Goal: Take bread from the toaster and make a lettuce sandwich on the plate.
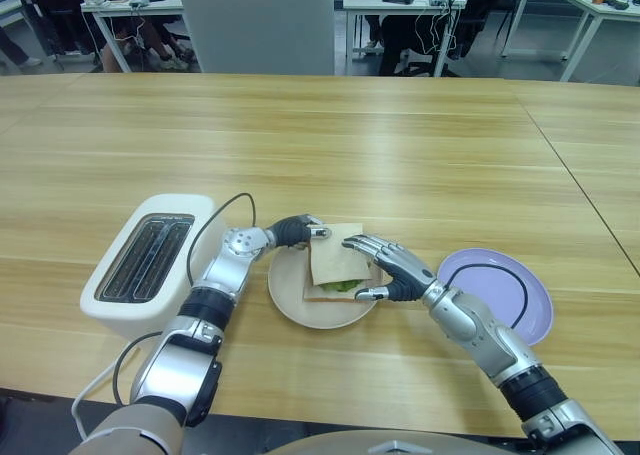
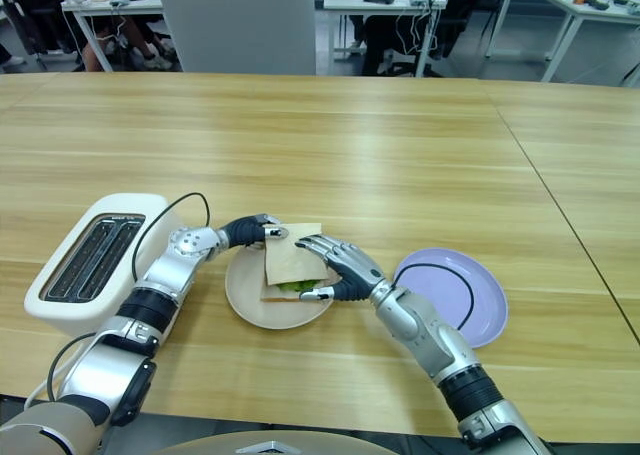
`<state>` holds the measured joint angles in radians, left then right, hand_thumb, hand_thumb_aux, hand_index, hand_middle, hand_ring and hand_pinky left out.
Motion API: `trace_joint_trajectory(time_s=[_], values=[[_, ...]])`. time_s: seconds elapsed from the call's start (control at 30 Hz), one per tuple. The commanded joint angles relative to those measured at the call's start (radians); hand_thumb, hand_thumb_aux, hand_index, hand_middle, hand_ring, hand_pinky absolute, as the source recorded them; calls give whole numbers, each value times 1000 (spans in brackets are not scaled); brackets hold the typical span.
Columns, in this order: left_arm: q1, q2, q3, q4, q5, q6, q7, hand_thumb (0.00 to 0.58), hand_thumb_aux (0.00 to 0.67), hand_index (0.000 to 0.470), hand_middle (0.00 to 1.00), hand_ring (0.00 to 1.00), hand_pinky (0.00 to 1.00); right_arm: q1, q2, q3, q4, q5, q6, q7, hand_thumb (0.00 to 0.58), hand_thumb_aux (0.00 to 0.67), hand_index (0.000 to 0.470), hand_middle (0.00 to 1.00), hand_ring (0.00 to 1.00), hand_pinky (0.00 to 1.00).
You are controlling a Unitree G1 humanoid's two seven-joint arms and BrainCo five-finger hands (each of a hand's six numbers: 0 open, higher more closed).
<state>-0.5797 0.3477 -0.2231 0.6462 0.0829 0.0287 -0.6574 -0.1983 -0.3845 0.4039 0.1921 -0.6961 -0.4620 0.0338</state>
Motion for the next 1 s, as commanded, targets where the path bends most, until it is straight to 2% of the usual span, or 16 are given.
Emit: trace_joint_trajectory(time_s=[0.03, 0.27, 0.63, 0.8, 0.83, 0.9, 0.93, 1.0], values=[[-3, 0, -5, 57, 20, -17, 1, 580, 670, 460, 1000, 1000, 1000, -33, 4, 37, 68, -46, 18, 5, 0, 0, 0, 98, 98, 98], [-5, -13, -12, 80, 28, -31, -1, 580, 670, 460, 1000, 1000, 1000, -77, 29, 110, 152, -83, 14, 14, 0, 0, 0, 98, 98, 98], [-21, -27, -24, 118, 70, -52, 2, 580, 670, 460, 1000, 1000, 1000, -45, 48, 202, 177, -103, -11, 52, 0, 0, 0, 90, 90, 90], [-25, -30, -42, 132, 128, -79, 59, 580, 670, 460, 1000, 1000, 1000, -27, 31, 220, 162, -109, -12, 75, 0, 0, 0, 94, 94, 94], [-27, -29, -45, 131, 141, -87, 77, 0, 0, 0, 1000, 1000, 1000, -27, 28, 218, 165, -110, -8, 75, 0, 0, 0, 94, 94, 94], [-29, -29, -48, 131, 159, -94, 109, 0, 0, 0, 1000, 1000, 1000, -27, 24, 211, 167, -112, 2, 71, 0, 0, 0, 90, 90, 90], [-30, -27, -49, 130, 173, -100, 133, 0, 0, 0, 737, 737, 737, -27, 22, 209, 166, -112, 6, 70, 0, 0, 0, 90, 90, 90], [-31, -14, -46, 114, 201, -106, 189, 0, 0, 0, 604, 604, 604, -25, 20, 208, 162, -113, 9, 70, 0, 0, 0, 90, 90, 90]])
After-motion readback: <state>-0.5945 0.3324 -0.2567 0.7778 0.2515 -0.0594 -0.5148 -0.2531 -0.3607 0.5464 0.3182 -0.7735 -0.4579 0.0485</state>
